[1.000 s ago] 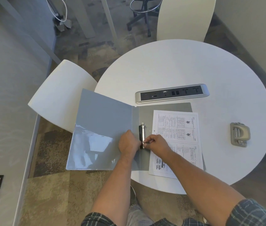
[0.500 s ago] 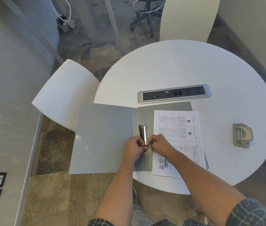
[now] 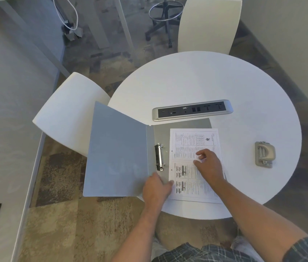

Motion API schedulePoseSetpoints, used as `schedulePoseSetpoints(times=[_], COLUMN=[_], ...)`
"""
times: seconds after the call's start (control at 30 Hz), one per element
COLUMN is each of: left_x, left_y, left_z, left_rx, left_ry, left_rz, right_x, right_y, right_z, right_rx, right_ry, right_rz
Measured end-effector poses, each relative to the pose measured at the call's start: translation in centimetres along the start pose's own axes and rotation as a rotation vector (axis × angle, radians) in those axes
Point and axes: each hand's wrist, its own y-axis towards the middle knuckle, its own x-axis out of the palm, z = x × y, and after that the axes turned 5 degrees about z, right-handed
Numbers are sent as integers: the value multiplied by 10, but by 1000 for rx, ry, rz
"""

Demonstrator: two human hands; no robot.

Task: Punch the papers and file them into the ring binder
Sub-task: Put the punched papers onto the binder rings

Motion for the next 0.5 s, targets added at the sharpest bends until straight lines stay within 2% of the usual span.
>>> schedulePoseSetpoints(times=[0.07,0.17,0.33,0.5], left_x=[13,23,22,19], left_y=[-9,-19,-17,-17], left_z=[1,6,12,15], left_rx=[-25,-79,-283,-387], left_ry=[20,-139,-424,-553], left_rz=[-106,-172,-254,-292], right_x=[-6,-8,-11,-13], right_y=[-1,0,4,8], right_z=[16,25,24,27], right_rx=[25,19,26,40], right_ry=[-130,-213,-169,-105], right_rz=[-41,-120,-144,-161])
